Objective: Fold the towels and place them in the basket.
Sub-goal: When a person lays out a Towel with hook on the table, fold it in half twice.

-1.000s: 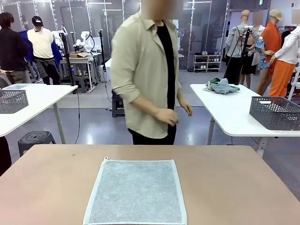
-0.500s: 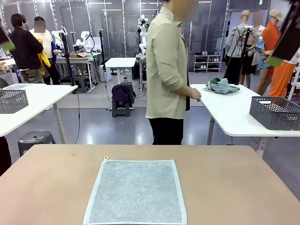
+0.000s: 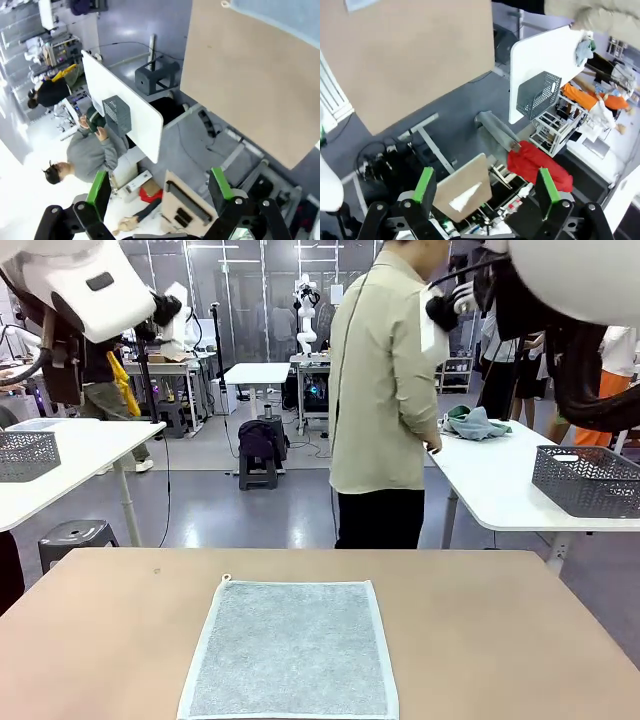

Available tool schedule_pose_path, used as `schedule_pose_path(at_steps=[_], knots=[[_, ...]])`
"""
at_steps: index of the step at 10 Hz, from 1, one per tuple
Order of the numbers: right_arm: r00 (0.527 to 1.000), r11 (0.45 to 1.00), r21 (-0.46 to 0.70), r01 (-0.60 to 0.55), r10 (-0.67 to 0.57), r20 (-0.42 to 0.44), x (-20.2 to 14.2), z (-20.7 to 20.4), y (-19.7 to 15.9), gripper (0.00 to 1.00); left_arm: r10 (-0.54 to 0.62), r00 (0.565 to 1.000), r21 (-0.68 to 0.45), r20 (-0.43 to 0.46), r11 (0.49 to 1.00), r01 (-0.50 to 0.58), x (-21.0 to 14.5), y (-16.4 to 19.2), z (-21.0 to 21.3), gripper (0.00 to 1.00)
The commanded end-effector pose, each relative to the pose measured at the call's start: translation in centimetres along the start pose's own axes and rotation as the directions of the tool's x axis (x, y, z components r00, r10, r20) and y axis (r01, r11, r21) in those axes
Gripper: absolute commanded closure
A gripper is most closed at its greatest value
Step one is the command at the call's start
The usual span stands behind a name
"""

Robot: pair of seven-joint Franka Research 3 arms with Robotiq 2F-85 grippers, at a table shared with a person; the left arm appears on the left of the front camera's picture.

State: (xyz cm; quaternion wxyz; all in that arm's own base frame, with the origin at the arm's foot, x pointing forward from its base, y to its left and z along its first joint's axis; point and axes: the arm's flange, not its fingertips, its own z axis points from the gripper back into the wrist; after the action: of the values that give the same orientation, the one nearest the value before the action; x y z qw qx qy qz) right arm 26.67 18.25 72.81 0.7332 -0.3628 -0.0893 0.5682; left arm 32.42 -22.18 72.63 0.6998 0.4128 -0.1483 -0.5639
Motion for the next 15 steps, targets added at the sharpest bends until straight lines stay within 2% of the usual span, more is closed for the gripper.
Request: schedule_pose_path(at_steps=[1, 2, 8, 10, 12, 15], knots=[[0.999, 0.999, -0.002, -0.046, 0.046, -0.005, -0.6, 0.4, -0.4, 0.00, -0.039, 0.998, 0.014, -0.039, 0.999, 0.039, -0.9, 0.5, 0.8, 0.00], [1.000, 1.000, 0.000, 0.000, 0.000, 0.000, 0.0, 0.0, 0.0, 0.00, 0.000, 1.000, 0.000, 0.000, 1.000, 0.000, 0.0, 0.0, 0.0, 0.00], [1.000, 1.000, 0.003, -0.023, 0.023, 0.001, 0.1, 0.0, 0.0, 0.00, -0.019, 1.000, -0.002, 0.002, 1.000, 0.019, 0.2, 0.2, -0.1, 0.00], [0.986, 0.988, 0.109, -0.110, 0.094, 0.136, 1.9, -2.5, 0.3, 0.00, -0.095, 0.973, -0.197, 0.210, 0.971, 0.138, 2.7, -1.4, -2.2, 0.00], [0.965, 0.962, 0.196, -0.189, 0.145, 0.218, 4.3, -5.6, 2.0, 0.00, -0.163, 0.940, -0.287, 0.299, 0.924, 0.252, 5.4, -4.2, -3.8, 0.00], [0.940, 0.912, 0.302, -0.276, 0.190, 0.282, 8.3, -8.6, 6.9, 0.00, -0.217, 0.907, -0.369, 0.362, 0.860, 0.353, 8.9, -9.3, -3.8, 0.00]])
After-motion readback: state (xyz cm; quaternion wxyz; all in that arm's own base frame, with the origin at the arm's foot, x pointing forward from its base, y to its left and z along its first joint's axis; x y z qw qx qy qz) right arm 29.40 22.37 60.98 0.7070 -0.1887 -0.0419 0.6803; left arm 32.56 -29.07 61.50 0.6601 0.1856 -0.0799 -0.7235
